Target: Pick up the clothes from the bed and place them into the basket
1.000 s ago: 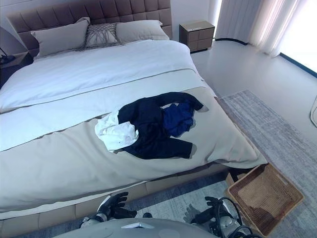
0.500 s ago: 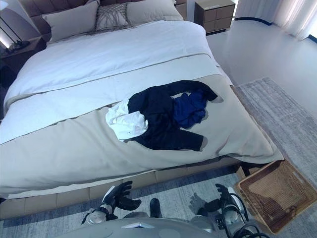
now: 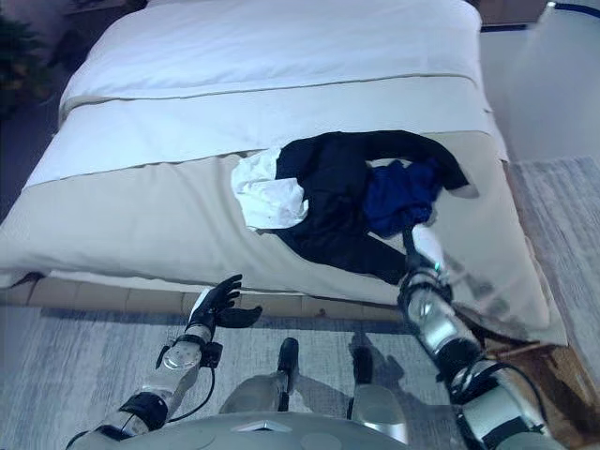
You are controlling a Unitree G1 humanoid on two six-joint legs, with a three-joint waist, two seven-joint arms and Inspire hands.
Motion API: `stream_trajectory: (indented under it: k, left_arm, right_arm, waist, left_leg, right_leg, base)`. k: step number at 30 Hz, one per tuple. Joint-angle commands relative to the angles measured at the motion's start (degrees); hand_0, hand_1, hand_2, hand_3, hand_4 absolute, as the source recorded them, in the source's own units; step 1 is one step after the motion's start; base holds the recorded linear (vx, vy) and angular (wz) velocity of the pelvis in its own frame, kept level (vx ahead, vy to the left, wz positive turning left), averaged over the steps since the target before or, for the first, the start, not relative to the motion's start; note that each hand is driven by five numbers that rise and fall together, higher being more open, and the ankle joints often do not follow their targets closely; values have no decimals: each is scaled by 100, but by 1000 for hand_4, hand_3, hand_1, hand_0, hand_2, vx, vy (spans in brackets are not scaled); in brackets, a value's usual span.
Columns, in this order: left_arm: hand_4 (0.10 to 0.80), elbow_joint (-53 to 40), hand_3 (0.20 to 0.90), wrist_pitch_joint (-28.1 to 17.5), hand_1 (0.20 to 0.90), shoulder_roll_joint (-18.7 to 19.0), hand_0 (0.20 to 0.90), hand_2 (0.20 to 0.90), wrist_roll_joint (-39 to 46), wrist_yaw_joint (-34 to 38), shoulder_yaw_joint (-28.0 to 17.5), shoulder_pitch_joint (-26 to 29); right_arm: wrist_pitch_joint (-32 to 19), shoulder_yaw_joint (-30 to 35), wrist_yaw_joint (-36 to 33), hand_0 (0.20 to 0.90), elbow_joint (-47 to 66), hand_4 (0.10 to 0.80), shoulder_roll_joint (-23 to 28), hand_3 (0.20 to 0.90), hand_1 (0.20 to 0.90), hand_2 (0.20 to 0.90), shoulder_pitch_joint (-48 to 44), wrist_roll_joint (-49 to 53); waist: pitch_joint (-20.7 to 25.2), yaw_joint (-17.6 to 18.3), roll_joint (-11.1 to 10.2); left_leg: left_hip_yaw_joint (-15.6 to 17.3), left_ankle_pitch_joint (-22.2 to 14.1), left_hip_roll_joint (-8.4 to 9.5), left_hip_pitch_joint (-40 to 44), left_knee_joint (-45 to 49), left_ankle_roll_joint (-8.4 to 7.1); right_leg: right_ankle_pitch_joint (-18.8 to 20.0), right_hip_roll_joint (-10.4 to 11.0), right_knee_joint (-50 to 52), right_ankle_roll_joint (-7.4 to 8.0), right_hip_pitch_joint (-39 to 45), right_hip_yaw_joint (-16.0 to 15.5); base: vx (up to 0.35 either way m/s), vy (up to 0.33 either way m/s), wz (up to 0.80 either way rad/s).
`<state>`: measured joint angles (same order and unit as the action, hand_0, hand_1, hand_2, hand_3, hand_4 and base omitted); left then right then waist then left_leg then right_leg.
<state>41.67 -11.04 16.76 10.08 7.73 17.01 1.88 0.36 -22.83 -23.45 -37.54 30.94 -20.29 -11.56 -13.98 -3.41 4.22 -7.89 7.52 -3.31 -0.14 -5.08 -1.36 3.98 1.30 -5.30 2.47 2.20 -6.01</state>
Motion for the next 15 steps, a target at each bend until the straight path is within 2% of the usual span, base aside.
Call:
stream_trajectory:
  k: [1,3,6,11,15]
  left_arm:
    - [800,-763,900,-371,900,607,900,900,-88,230,-66,377]
    - [800,-1070,900,-337,900,769,900,900,-16,287,2,491]
    - [800,-1339,900,-430,900,879,900,900,251,279,79,847]
    - [800,-1833,900,-706,900,967,900,900,643,407,96,1115]
    - [800,-2251,900,-790,900,976,900,900,814,458,109,1214]
  right_arm:
    - [286,-1,-74,900,277,800,177,900,900,900,-1057,-75]
    - [610,-149,-78,900,145,800,248,900,900,900,-1650,56]
    - [776,-287,-121,900,-419,800,364,900,900,900,-2617,125]
    - [736,-404,-226,900,-1128,800,535,900,900,900,-3302,263]
    - [832,-470,-220,900,-1616,800,491,900,900,900,-3690,320]
  waist:
    - [258,-270,-424]
    - [153,-391,-363]
    - [-135,-557,-209]
    - [-619,-732,-21]
    - [-923,-904,67]
  left_leg:
    - [383,-696,407,71,300,41]
    - [282,-676,437,-69,369,32]
    - [120,-667,511,-448,633,23]
    - [-8,-737,673,-1165,1395,-2]
    - [-66,-831,840,-1688,1928,68]
  right_leg:
    - [-148,387,412,94,-138,-118]
    - [-220,414,543,45,-240,-214]
    - [-410,504,1013,-32,-622,-391]
    - [-638,675,1727,-136,-1220,-592]
    - [-745,788,2233,-165,-1676,-733]
  base:
    - [40,44,28]
    - [-8,71,13]
    - [-90,94,22]
    - [-111,66,30]
    - [-31,12,26]
